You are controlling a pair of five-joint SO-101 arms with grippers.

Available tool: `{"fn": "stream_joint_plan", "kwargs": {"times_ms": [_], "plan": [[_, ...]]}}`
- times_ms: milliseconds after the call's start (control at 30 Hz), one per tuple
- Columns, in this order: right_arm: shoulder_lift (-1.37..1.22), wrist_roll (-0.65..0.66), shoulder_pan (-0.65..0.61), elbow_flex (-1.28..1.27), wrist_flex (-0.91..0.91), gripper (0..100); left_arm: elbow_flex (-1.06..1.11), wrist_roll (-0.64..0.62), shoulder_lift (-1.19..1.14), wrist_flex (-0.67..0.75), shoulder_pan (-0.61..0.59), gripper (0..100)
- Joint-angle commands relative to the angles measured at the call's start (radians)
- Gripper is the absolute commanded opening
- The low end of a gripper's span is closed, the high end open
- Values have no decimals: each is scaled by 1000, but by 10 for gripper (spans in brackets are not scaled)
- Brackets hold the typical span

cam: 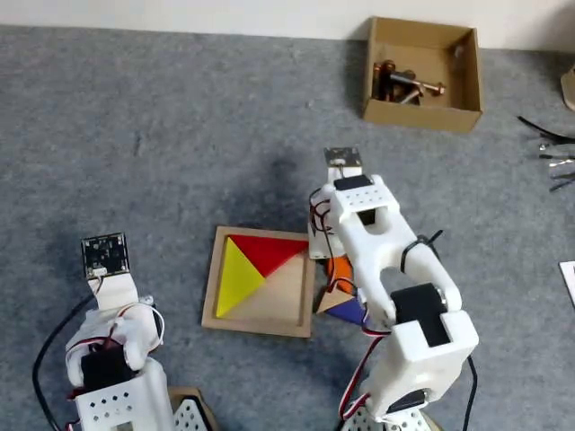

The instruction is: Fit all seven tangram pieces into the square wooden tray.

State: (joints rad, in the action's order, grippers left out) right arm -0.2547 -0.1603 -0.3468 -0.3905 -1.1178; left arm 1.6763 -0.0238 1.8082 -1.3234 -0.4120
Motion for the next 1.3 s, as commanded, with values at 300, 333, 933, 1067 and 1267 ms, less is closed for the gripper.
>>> {"fn": "stream_joint_plan", "kwargs": {"times_ms": [300, 333, 933, 1067, 1267], "plan": [[45, 14, 21, -12, 2, 8, 19, -11, 5, -3, -13, 5], [45, 14, 21, -12, 2, 6, 19, -11, 5, -3, -13, 5], [245, 15, 22, -15, -35, 5, 19, -11, 5, -3, -13, 5], [291, 20, 21, -15, -39, 5, 19, -11, 5, -3, -13, 5], [312, 150, -5, -16, -79, 5, 19, -11, 5, -3, -13, 5]]}}
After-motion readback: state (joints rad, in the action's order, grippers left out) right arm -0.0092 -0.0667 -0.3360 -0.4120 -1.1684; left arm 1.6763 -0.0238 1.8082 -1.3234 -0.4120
